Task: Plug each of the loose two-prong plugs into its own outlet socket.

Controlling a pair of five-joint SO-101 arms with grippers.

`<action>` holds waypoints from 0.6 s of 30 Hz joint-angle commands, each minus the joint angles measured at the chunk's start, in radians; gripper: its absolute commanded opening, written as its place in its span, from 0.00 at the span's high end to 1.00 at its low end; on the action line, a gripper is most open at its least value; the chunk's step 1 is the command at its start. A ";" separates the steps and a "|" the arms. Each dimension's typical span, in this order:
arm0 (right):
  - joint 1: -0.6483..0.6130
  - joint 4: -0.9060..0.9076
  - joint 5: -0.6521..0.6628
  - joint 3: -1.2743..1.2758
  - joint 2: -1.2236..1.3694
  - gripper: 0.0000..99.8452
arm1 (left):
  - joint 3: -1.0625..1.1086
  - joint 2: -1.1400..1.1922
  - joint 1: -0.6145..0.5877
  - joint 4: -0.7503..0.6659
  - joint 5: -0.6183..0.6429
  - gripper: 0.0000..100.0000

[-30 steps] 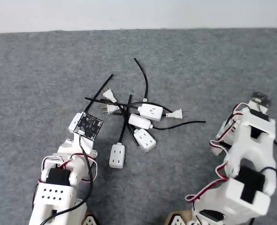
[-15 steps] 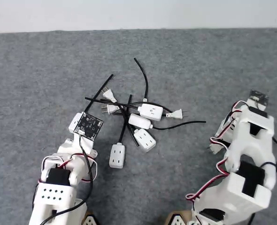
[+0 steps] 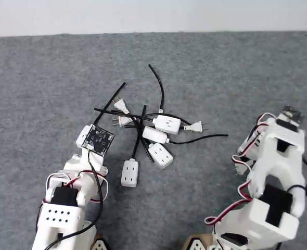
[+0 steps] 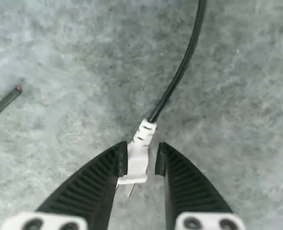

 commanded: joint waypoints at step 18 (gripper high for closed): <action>0.019 -0.062 0.005 -0.068 0.116 0.99 | -0.005 -0.014 0.005 -0.014 -0.012 0.98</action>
